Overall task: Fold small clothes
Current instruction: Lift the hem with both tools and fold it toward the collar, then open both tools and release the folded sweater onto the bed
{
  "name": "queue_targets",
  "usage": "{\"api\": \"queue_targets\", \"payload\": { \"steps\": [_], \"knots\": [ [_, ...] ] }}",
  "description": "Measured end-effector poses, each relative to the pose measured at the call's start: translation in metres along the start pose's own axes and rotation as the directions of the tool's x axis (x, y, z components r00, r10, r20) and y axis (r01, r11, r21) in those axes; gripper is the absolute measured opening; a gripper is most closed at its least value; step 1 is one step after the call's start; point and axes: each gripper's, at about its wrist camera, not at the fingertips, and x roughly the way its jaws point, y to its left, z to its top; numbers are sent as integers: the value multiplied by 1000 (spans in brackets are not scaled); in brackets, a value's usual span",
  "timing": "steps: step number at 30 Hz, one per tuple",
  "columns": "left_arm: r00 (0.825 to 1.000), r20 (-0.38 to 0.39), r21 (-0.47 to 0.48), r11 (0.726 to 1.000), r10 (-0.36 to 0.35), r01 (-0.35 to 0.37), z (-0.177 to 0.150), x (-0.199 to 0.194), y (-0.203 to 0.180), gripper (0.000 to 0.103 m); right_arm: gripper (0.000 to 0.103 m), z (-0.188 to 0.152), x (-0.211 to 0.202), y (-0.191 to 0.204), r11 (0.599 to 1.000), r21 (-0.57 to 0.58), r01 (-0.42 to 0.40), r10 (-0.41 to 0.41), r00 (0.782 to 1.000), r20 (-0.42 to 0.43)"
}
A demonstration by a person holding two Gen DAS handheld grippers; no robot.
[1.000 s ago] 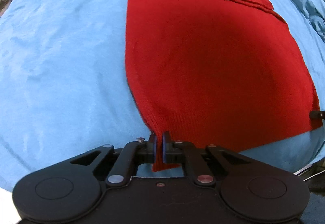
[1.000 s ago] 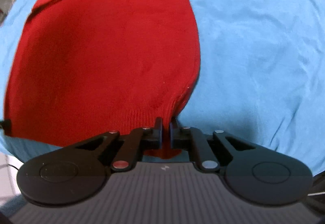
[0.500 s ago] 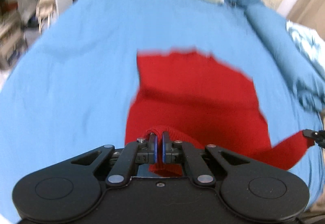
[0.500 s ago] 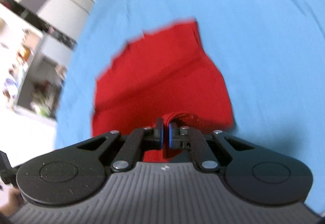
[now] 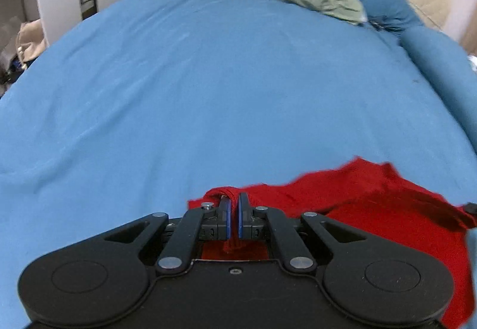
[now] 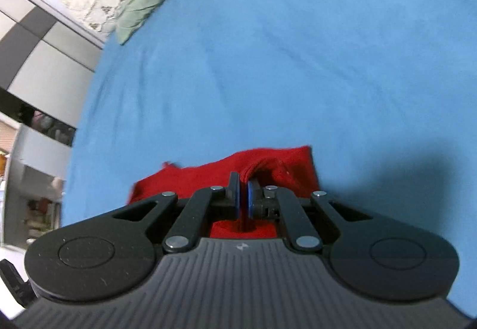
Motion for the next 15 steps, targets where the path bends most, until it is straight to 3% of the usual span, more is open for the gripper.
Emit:
{"api": "queue_targets", "payload": {
  "steps": [5,6,7,8,9,10,11,15],
  "knots": [
    [1000,-26,-18,1000,2,-2,2,13,4,6,24,5,11,5,998,-55,3,-2,1000,9],
    [1000,-24,-11,1000,10,-10,2,8,1,10,25,5,8,6,998,-58,12,-12,1000,5],
    [1000,-8,-4,1000,17,-17,3,1,1,21,29,5,5,8,997,-72,16,-16,1000,1],
    [1000,10,3,1000,29,-29,6,-9,-4,32,46,3,0,10,996,-86,23,-23,1000,9],
    [998,33,16,999,44,-45,5,-19,-6,53,70,1,-13,12,994,-107,35,-32,999,27],
    [996,63,32,998,59,-61,3,-30,-10,64,80,-2,-24,19,989,-141,53,-46,997,57],
    [994,87,46,996,66,-70,0,-40,-13,65,90,-9,-35,27,980,-186,65,-49,995,90],
    [997,71,115,993,12,-20,-24,-60,-30,66,94,-52,-57,48,934,-354,36,-3,996,92]
  ]
}}
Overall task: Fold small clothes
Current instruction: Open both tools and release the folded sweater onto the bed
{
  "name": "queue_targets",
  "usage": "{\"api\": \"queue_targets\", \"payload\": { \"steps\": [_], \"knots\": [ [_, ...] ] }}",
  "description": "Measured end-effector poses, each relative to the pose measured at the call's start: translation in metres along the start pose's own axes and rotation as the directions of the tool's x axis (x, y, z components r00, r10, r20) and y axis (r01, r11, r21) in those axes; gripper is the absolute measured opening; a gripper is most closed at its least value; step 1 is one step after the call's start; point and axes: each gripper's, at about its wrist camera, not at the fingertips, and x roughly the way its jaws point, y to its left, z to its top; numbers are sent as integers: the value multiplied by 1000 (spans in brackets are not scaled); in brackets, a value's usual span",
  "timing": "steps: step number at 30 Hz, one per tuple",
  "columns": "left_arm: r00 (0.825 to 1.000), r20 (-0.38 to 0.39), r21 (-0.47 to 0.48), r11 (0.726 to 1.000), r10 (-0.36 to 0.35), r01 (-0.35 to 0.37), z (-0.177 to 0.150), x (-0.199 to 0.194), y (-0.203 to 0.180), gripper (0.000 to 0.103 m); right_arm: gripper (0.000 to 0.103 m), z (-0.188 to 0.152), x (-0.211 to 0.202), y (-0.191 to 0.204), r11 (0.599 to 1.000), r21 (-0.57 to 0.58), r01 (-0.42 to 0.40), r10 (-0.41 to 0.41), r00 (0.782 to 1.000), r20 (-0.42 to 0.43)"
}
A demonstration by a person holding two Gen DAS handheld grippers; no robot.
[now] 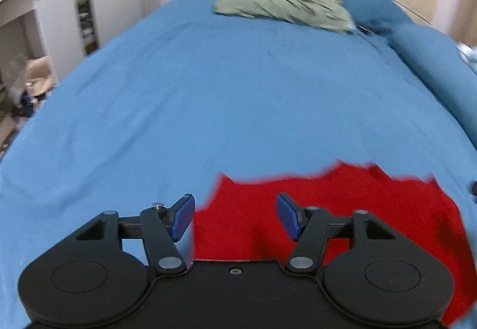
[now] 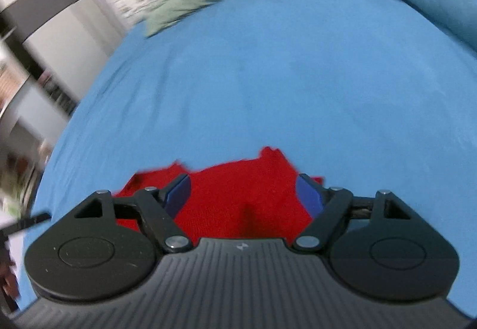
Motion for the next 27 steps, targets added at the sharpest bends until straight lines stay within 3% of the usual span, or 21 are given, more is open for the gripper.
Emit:
{"api": "queue_targets", "payload": {
  "steps": [4,8,11,15,18,21,23,25,27],
  "knots": [
    [988,-119,-11,995,-100,100,-35,21,-17,67,94,-34,19,10,998,-53,27,-31,997,-66],
    [976,-202,-62,995,-84,72,-65,51,-13,67,91,-48,52,-4,991,1,135,-135,987,-89],
    [979,-177,-82,993,-99,86,-71,53,-7,67,90,-59,49,-10,990,-3,138,-138,989,-53],
    [979,-185,-71,995,-89,77,-68,50,-8,67,90,-56,52,0,986,-58,158,-162,985,-65],
    [979,-194,-60,997,-61,51,-59,39,-16,67,90,-39,38,-5,988,22,151,-150,988,-48],
    [983,-179,-39,999,-32,26,-45,19,-29,68,92,-26,-1,-9,989,84,121,-126,990,56],
    [986,-162,-20,999,-34,31,-39,6,-42,76,93,-26,-27,-9,988,59,143,-147,985,86],
    [987,-158,-2,999,-36,36,-38,0,-61,95,94,-33,-41,-9,984,22,174,-175,981,78],
    [987,-151,18,998,-59,63,-39,-2,-82,96,94,-48,-53,-15,980,3,199,-199,978,58]
  ]
}}
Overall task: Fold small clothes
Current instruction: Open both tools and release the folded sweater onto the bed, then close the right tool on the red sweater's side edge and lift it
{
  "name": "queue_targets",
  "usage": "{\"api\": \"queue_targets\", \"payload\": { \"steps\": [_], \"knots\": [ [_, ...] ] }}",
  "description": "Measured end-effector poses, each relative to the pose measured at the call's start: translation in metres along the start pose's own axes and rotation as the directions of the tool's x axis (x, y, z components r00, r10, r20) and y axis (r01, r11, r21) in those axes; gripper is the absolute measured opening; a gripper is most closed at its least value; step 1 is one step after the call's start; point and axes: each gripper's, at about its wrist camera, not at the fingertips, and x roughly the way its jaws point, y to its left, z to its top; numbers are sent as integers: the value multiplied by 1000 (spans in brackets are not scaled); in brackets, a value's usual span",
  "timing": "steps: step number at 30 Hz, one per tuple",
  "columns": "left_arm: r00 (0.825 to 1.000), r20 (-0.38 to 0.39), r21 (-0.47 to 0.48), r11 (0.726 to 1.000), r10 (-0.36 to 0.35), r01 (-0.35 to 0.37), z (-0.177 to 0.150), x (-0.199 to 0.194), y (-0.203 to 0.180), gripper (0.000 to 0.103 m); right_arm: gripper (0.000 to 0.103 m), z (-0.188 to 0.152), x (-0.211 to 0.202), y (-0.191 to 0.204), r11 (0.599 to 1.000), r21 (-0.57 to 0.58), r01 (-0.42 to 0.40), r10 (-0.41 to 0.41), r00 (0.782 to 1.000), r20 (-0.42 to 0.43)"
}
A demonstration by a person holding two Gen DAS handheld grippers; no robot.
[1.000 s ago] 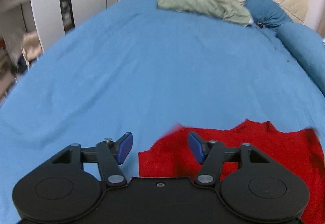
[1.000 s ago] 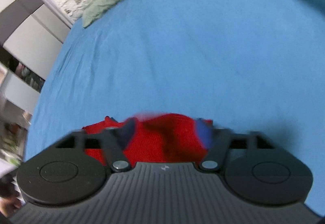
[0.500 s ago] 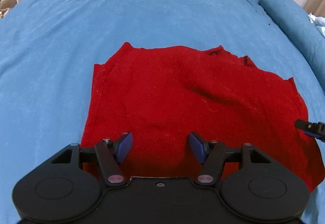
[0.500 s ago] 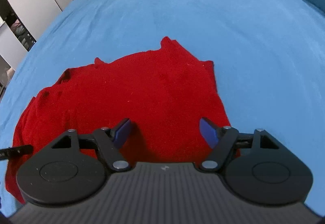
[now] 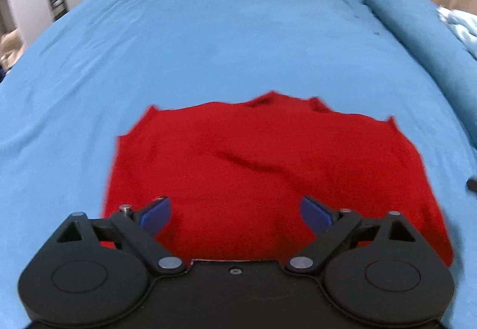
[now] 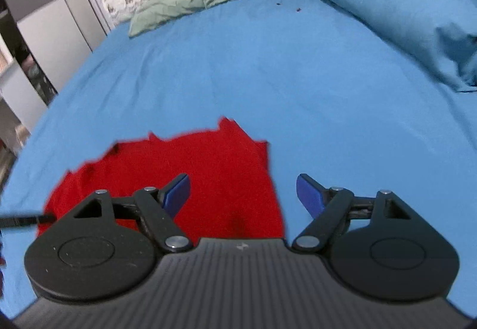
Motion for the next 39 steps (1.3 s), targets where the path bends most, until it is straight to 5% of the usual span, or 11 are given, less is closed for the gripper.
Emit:
{"api": "queue_targets", "payload": {
  "steps": [7,17,23,28,30,36,39],
  "knots": [
    [996,-89,35,999,-23,26,-15,31,-48,96,94,-58,4,-22,998,24,50,-48,995,-89],
    [989,-145,34,999,30,-26,-28,70,-67,98,89,-97,28,-30,998,13,64,-62,995,-83],
    [987,-160,-5,1000,22,-23,-31,80,-62,103,60,-98,26,-20,1000,-8,-11,10,996,-84],
    [983,-181,10,1000,20,-19,-29,84,-61,103,40,-96,25,-31,995,96,-38,46,996,-78],
    [982,-189,15,1000,12,-10,-27,85,-60,103,24,-92,24,-39,982,181,-62,79,993,-87],
    [990,-142,26,999,-16,20,-14,56,-44,103,23,-68,-5,-44,889,416,-190,214,977,-11],
    [994,-103,16,1000,-20,22,-7,30,-16,103,22,-43,-22,-18,850,435,-298,297,952,71]
  ]
}}
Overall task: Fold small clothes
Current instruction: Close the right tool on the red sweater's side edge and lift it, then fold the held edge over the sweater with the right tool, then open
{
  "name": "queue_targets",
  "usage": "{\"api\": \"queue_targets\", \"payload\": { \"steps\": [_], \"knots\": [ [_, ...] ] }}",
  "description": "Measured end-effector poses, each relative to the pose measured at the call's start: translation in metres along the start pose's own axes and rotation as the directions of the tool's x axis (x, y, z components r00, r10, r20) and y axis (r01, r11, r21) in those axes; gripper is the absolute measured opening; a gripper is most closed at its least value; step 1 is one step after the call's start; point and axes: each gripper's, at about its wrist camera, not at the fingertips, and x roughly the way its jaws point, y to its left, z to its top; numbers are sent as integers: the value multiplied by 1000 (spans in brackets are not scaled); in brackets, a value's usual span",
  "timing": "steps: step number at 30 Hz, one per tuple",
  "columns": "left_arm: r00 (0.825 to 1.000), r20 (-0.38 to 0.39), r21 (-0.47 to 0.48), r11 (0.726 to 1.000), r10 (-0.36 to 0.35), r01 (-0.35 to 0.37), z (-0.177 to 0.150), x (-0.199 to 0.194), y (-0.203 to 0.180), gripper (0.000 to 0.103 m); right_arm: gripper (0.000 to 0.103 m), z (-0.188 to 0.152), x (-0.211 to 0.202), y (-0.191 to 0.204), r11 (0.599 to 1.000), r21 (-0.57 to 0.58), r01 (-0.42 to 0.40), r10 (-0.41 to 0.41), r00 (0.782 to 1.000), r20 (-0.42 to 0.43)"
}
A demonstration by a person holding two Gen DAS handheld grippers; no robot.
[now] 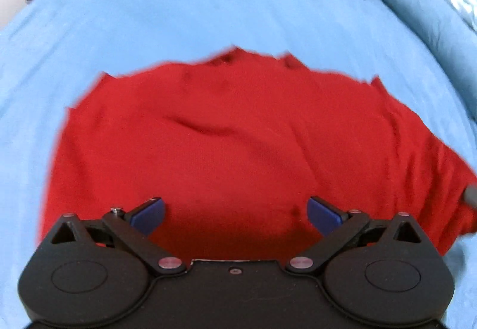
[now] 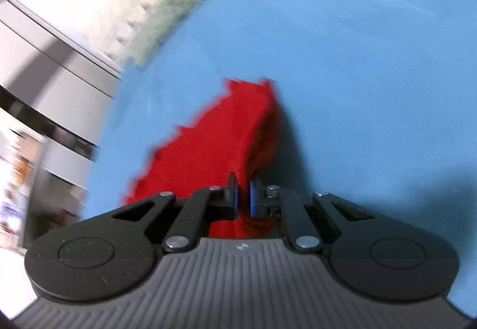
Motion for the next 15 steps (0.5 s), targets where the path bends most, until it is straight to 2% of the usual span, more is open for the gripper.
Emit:
{"api": "queue_targets", "payload": {
  "steps": [3,6,9,12,15],
  "knots": [
    [999,40,-5,1000,12,-12,1,-30,38,103,22,1,10,58,992,-43,-117,117,993,3],
    [996,78,-9,999,44,-43,-4,-60,80,103,22,-15,34,123,961,-125,-245,240,969,-53],
    [993,104,-39,998,60,-56,-18,-84,124,103,22,-54,71,182,900,-232,-369,323,922,-211],
    [993,91,-56,996,75,-70,-40,-88,158,103,22,-113,122,218,852,-321,-413,269,872,-408],
    [995,42,-65,994,91,-88,-71,-79,187,103,22,-175,169,224,844,-355,-402,179,836,-519]
  ]
}}
